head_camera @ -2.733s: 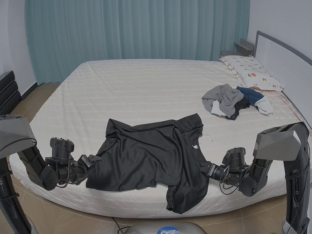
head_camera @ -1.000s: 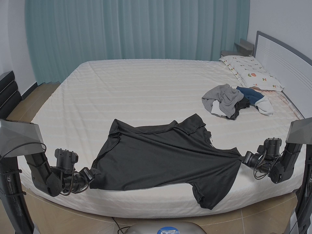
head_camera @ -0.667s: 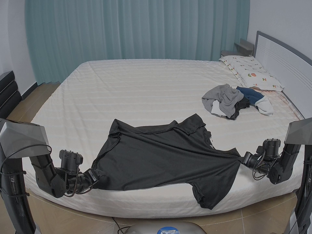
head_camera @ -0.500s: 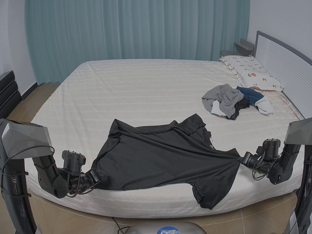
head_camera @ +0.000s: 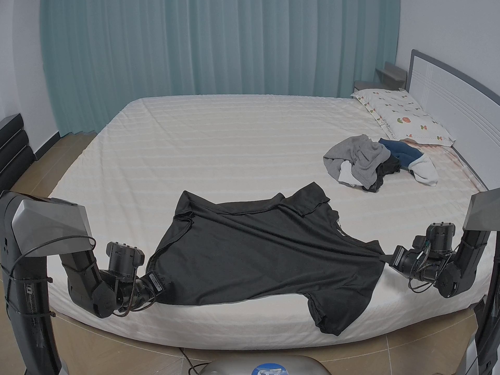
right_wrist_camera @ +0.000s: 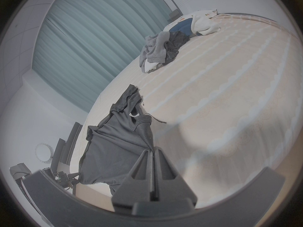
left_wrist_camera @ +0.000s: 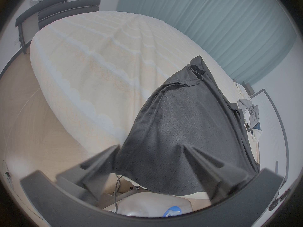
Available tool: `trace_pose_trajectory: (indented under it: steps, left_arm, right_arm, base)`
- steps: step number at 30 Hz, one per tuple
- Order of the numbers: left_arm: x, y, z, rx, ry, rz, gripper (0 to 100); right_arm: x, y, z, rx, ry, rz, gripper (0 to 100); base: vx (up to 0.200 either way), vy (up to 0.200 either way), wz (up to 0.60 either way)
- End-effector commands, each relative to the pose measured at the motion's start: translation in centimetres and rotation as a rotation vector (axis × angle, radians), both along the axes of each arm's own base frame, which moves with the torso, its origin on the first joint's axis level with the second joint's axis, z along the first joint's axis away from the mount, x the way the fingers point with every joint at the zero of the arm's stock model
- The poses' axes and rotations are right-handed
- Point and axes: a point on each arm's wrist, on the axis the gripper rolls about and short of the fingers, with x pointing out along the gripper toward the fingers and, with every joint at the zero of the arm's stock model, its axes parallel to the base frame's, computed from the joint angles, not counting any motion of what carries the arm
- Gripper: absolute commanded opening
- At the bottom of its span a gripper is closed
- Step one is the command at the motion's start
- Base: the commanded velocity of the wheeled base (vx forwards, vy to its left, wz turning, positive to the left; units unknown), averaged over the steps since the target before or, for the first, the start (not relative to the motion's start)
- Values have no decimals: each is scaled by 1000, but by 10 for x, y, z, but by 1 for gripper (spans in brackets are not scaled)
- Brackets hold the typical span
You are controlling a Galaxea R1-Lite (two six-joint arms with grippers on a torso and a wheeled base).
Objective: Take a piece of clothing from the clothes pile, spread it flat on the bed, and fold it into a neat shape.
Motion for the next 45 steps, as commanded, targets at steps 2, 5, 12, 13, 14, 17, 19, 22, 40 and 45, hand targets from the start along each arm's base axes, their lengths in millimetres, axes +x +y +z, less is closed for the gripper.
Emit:
trace_pose_trajectory:
  steps: [2, 5, 12, 13, 14, 17, 19, 22, 40, 45]
  left_arm:
    - [1, 0, -2, 4, -1, 4, 0]
    - [1, 0, -2, 4, 1, 4, 0]
    - [0, 0, -3, 5, 5, 7, 0]
    - [0, 0, -2, 4, 2, 8, 0]
    - [0, 1, -1, 3, 3, 12, 0]
    - [-1, 3, 1, 5, -1, 25, 0]
    - [-2, 6, 6, 1, -13, 36, 0]
    - [-3, 8, 7, 2, -10, 40, 0]
    - [-1, 18, 11, 3, -21, 69, 0]
    - [-6, 23, 11, 12, -4, 68, 0]
  right_arm:
    - [1, 4, -4, -2, 1, 11, 0]
    - [2, 3, -7, -4, 9, 8, 100]
    - [1, 3, -10, -12, 16, 6, 100]
    - [0, 3, -8, -13, 14, 8, 100]
    - [-2, 3, -6, -15, 9, 15, 100]
    - [-9, 5, -5, -22, 23, 35, 100]
    - [-15, 12, -8, -33, 46, 72, 100]
    - [-26, 22, -16, -46, 89, 135, 100]
    - [-31, 39, -41, -114, 109, 215, 0]
    - [-32, 30, -36, -127, 104, 193, 0]
  base:
    - [0, 0, 0]
    - [0, 0, 0]
    - [0, 0, 0]
    - [0, 0, 0]
    - [0, 0, 0]
    - [0, 0, 0]
    - [0, 0, 0]
    - [0, 0, 0]
    - [0, 0, 0]
    - [0, 0, 0]
